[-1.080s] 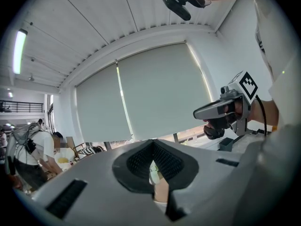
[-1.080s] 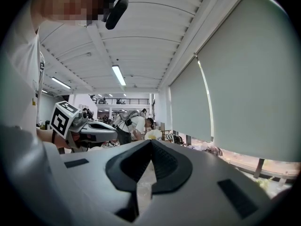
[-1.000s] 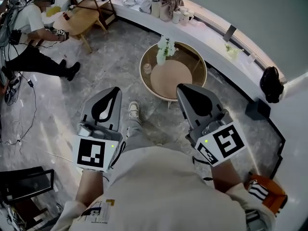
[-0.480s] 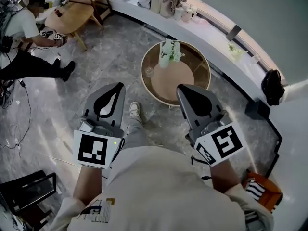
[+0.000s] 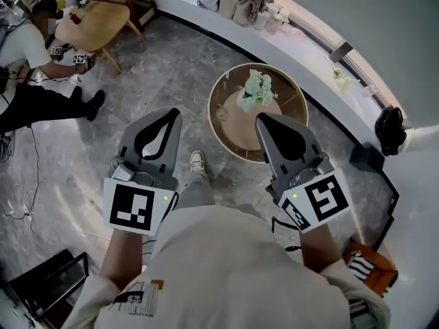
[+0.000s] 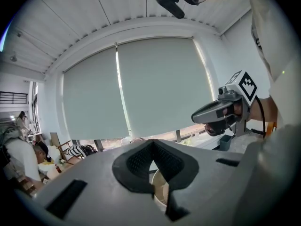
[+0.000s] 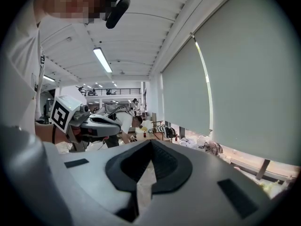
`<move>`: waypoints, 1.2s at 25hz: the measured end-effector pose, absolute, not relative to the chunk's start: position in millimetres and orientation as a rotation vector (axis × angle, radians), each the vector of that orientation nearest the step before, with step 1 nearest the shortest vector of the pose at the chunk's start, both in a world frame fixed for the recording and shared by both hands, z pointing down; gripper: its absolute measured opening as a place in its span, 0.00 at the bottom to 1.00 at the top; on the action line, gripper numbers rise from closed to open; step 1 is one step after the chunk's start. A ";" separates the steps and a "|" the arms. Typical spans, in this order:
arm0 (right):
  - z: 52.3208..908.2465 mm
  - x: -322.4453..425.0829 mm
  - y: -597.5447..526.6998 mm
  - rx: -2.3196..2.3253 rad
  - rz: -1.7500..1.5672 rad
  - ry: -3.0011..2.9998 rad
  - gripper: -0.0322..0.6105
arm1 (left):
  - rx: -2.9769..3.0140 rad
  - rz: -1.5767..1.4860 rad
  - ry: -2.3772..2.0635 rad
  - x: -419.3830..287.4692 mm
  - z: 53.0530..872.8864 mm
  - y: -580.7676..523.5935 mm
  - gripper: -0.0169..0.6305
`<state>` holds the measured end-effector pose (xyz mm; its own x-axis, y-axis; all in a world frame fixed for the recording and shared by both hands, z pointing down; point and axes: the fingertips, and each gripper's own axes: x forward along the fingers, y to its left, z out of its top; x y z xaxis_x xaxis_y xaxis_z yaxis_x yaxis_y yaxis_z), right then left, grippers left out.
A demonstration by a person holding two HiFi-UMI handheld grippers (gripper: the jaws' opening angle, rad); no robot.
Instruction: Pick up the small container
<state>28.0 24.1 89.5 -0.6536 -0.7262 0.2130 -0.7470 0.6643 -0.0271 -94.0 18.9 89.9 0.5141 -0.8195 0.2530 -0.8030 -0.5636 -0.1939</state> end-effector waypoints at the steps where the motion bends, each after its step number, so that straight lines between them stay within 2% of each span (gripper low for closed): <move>1: 88.0 22.8 13.1 1.214 0.166 -2.690 0.06 | -2.694 -0.493 1.431 -98.6 90.0 8.2 0.04; 13: 91.8 -28.3 -85.2 1.342 0.190 -2.594 0.06 | -2.786 -0.489 1.217 -136.4 97.8 -96.6 0.04; 30: 107.1 -8.1 -118.9 1.481 0.240 -2.494 0.06 | -2.847 -0.483 1.100 -125.4 118.0 -137.2 0.04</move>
<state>-8.1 -118.9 107.1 -0.4628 -0.8414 0.2791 -0.8792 0.4759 -0.0232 -125.4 -137.2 118.0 0.6978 -0.6636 0.2697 -0.6475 -0.7453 -0.1589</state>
